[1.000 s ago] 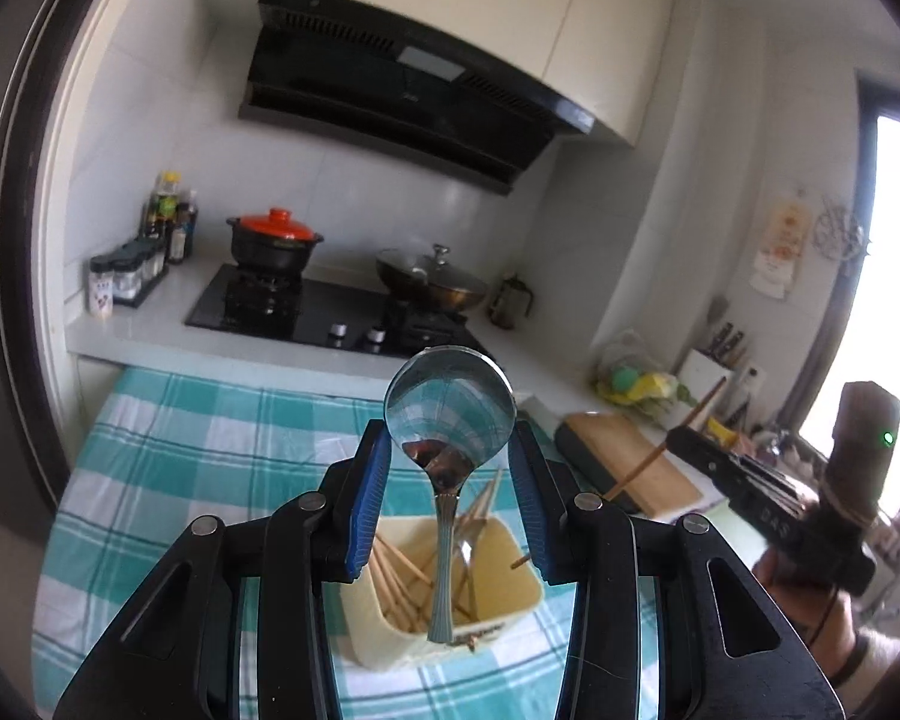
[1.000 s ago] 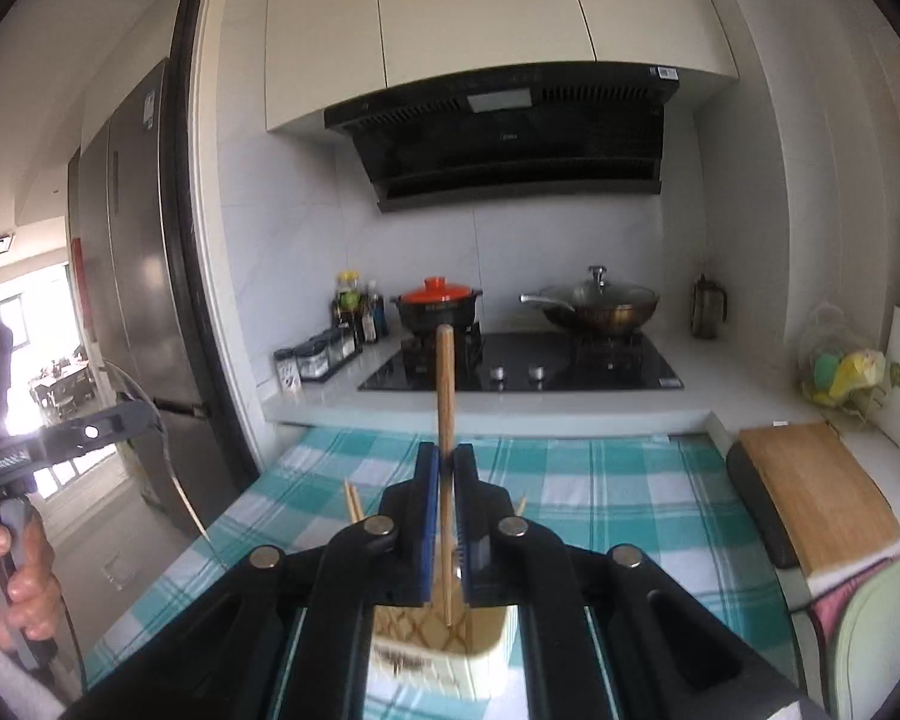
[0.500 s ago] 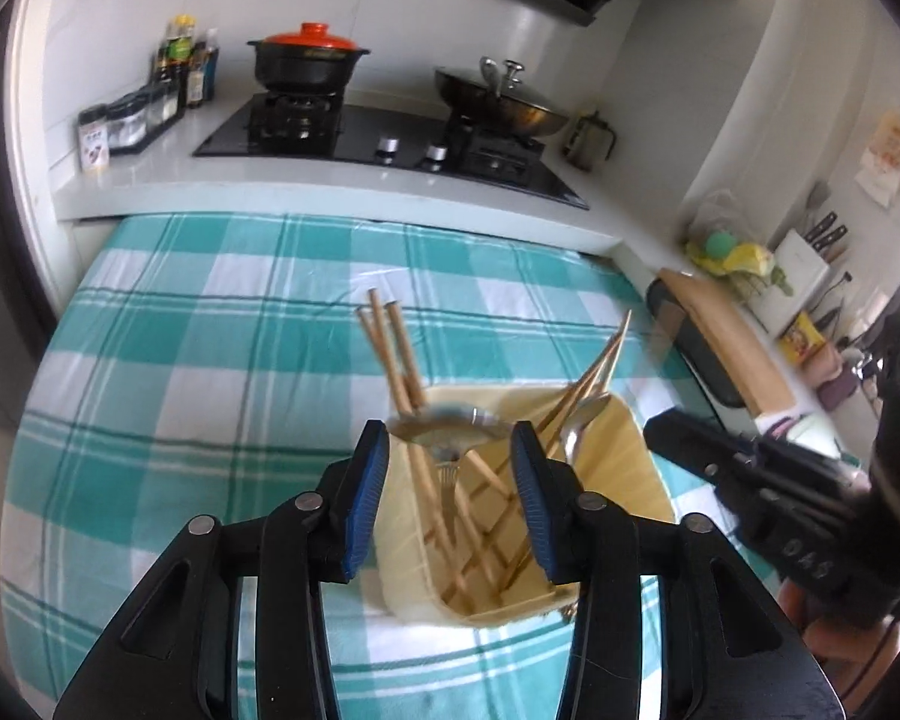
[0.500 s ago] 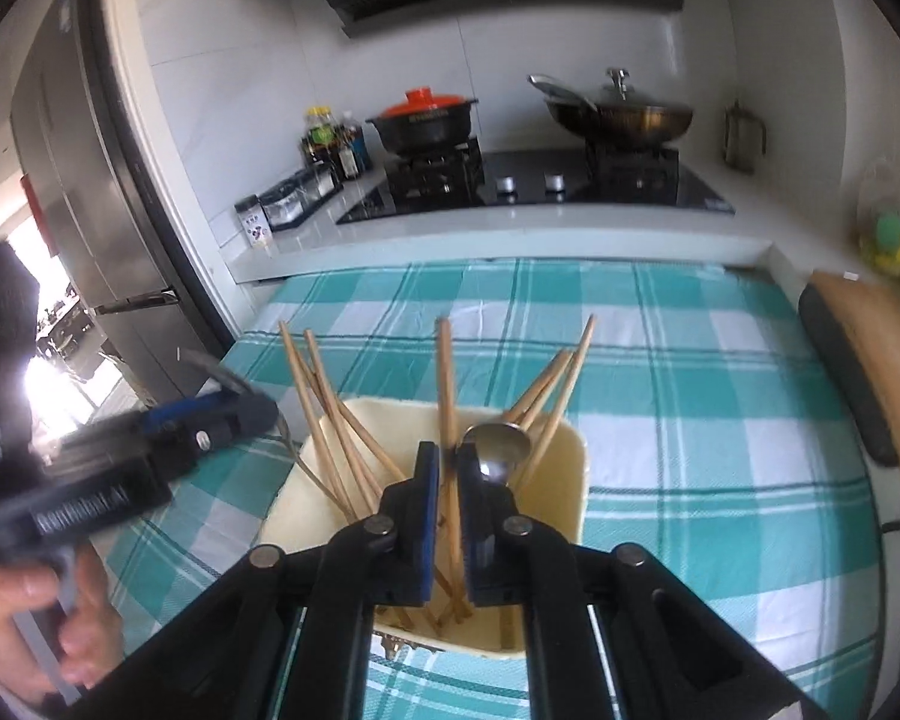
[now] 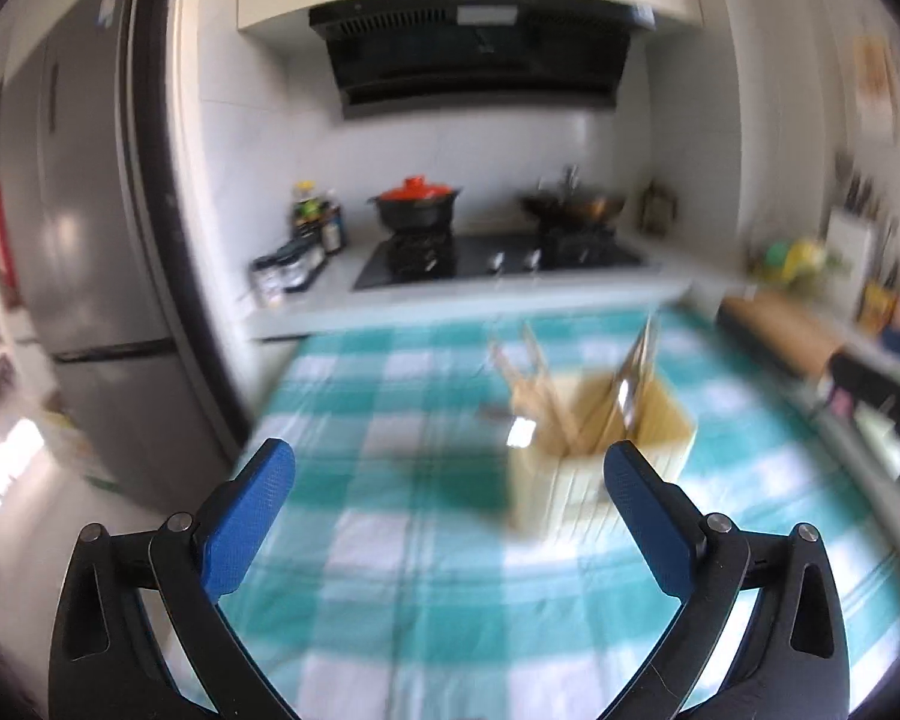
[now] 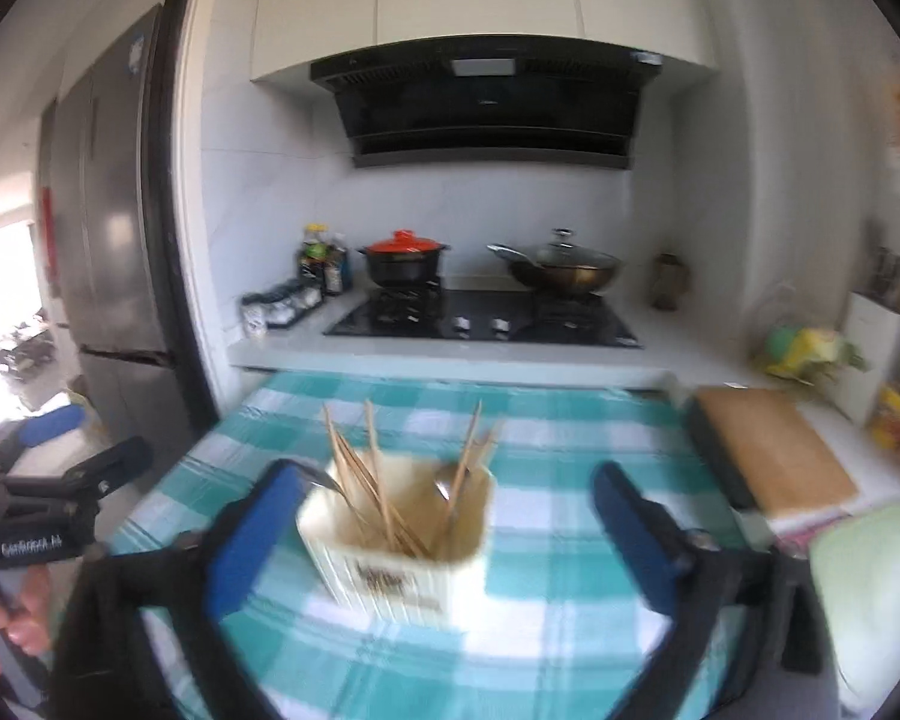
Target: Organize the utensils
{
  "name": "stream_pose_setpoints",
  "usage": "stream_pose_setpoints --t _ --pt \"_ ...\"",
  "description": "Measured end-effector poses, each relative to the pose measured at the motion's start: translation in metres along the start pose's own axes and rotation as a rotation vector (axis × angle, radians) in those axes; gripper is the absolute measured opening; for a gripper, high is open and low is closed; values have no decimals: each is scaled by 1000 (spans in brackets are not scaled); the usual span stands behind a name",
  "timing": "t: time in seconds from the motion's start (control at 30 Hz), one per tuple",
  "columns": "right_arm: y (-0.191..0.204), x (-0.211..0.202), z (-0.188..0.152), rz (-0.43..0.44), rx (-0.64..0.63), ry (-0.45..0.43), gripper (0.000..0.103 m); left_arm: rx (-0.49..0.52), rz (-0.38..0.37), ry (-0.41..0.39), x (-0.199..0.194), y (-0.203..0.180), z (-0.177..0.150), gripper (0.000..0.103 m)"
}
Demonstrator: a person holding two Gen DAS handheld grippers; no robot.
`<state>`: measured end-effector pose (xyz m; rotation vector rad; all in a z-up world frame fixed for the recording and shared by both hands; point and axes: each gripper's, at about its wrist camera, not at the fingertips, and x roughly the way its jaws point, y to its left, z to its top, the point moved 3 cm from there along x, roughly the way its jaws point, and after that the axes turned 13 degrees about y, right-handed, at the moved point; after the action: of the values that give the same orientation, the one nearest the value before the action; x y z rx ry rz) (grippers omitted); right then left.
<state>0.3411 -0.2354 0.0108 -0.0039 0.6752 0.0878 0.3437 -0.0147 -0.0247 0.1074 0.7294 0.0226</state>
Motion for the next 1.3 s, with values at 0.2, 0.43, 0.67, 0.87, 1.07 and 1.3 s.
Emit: stream_pose_setpoints --t 0.2,0.43,0.67,0.87,1.07,1.3 --pt "3 -41 -50 13 57 49 103 -17 -52 70 -28 -7 -48 103" --pt "8 -76 -71 -30 48 24 103 -45 -100 33 -61 -14 -54 103" --pt "20 -93 -74 -40 36 9 103 -54 -98 11 -76 -10 -53 103" --pt "32 -104 -72 -58 6 -16 103 -55 -76 8 -83 -5 -54 103" --pt "37 -106 -73 -55 -4 -15 103 -69 -53 6 -83 0 -54 103" --pt "37 -107 -73 -47 3 -6 103 -61 -48 7 -83 0 -55 103"
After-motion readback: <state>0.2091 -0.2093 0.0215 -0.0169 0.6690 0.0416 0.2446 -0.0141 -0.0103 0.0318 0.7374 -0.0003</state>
